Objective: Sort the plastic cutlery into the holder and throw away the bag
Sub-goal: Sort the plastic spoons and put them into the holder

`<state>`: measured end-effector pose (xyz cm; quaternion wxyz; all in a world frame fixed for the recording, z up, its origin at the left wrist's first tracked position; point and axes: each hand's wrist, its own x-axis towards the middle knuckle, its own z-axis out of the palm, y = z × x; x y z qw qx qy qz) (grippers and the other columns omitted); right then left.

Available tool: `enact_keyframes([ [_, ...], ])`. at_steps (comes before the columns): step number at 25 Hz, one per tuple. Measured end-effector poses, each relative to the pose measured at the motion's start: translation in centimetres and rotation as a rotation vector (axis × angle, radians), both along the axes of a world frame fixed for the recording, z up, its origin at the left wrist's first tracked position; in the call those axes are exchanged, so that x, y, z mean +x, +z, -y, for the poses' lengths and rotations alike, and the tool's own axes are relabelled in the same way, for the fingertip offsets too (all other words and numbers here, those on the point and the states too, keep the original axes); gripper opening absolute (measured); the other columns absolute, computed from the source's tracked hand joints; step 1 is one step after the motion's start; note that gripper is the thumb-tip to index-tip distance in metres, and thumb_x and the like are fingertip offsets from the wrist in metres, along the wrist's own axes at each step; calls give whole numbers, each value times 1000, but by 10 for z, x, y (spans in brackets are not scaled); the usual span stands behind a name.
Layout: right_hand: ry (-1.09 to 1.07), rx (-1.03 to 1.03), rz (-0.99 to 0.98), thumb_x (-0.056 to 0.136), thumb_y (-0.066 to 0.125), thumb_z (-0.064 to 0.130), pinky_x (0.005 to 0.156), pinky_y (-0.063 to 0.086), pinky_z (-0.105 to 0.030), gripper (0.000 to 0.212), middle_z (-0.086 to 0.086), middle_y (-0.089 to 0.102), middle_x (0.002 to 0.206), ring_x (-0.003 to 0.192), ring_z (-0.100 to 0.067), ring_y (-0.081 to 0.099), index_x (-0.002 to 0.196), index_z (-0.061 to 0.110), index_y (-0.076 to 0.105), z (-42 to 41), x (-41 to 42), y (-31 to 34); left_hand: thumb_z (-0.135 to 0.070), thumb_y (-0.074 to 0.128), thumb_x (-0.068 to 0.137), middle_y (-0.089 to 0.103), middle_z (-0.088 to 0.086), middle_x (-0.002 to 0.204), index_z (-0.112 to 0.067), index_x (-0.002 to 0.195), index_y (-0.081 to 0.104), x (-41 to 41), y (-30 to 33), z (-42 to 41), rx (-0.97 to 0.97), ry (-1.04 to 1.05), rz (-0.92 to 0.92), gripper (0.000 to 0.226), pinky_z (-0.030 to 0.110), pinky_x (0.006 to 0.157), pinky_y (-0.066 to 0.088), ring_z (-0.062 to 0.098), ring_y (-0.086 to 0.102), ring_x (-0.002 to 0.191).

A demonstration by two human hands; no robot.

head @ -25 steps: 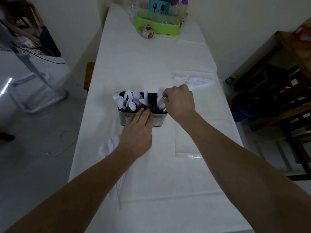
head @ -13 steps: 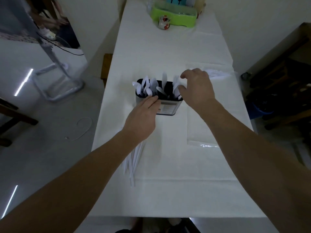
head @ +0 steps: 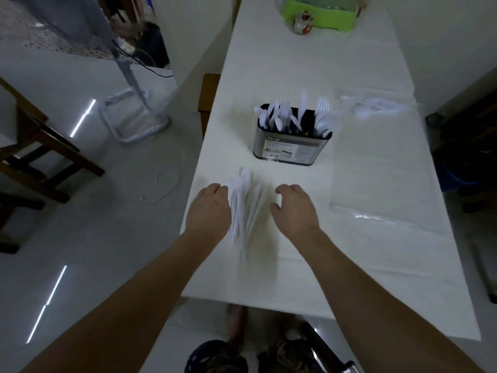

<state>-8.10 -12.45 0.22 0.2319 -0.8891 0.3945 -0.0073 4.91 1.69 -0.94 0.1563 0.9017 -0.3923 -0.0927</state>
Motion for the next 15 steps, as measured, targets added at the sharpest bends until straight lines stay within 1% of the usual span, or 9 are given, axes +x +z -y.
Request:
enact_keyframes([
  [2,-57,71,-45,90,59,22,86,51,-36,35,-14,59,119,106,-32,60,123,9,61,-19,-4,-15,-13,51,96,61,10,115,-6,119,60,-9,-8,-10,49,34,-57,26,34,83,48,26,59,102],
  [4,-142,173,-63,92,57,26,80,49,-32,32,-10,61,115,101,-29,62,119,10,61,-36,-5,-28,-22,49,99,60,9,110,-8,119,59,-17,-14,-16,72,62,-127,27,33,79,47,25,60,97],
  [5,-194,225,-63,93,57,29,76,47,-29,29,-8,63,110,99,-27,62,116,11,61,-43,-4,-33,-25,49,99,60,9,109,-9,120,59,-21,-18,-18,77,76,-156,28,32,78,46,24,61,95],
  [7,-306,307,-51,93,58,37,64,41,-26,26,-2,65,92,87,-24,64,102,13,62,-52,1,-43,-29,49,99,59,7,105,-10,118,59,-25,-24,-19,80,107,-197,28,32,74,46,23,60,89],
  [9,-393,342,-43,90,56,47,52,35,-25,36,0,63,75,72,-23,62,87,13,63,-59,10,-53,-31,50,99,59,6,103,-11,114,59,-26,-31,-18,76,138,-224,26,30,69,42,19,55,82],
  [10,-419,342,-46,87,55,51,49,34,-25,41,-1,62,71,68,-24,62,84,11,64,-62,14,-58,-31,50,98,59,6,102,-12,112,59,-27,-33,-18,72,149,-232,25,30,68,40,17,53,79],
  [12,-451,329,-57,84,53,53,52,38,-25,46,-4,66,73,68,-26,65,85,9,67,-63,20,-66,-32,50,98,59,5,98,-13,106,58,-26,-37,-16,55,170,-228,22,30,65,40,18,53,77],
  [13,-462,323,-64,85,53,52,55,40,-26,45,-5,68,76,70,-27,66,86,9,68,-63,21,-68,-33,50,98,58,4,95,-13,104,58,-25,-37,-14,50,176,-222,22,31,64,40,18,54,76],
  [15,-462,312,-72,87,54,48,52,38,-24,40,-3,67,74,67,-25,64,85,10,67,-61,22,-69,-35,49,99,56,3,93,-14,102,57,-23,-39,-6,45,169,-229,22,31,65,41,19,55,76],
])
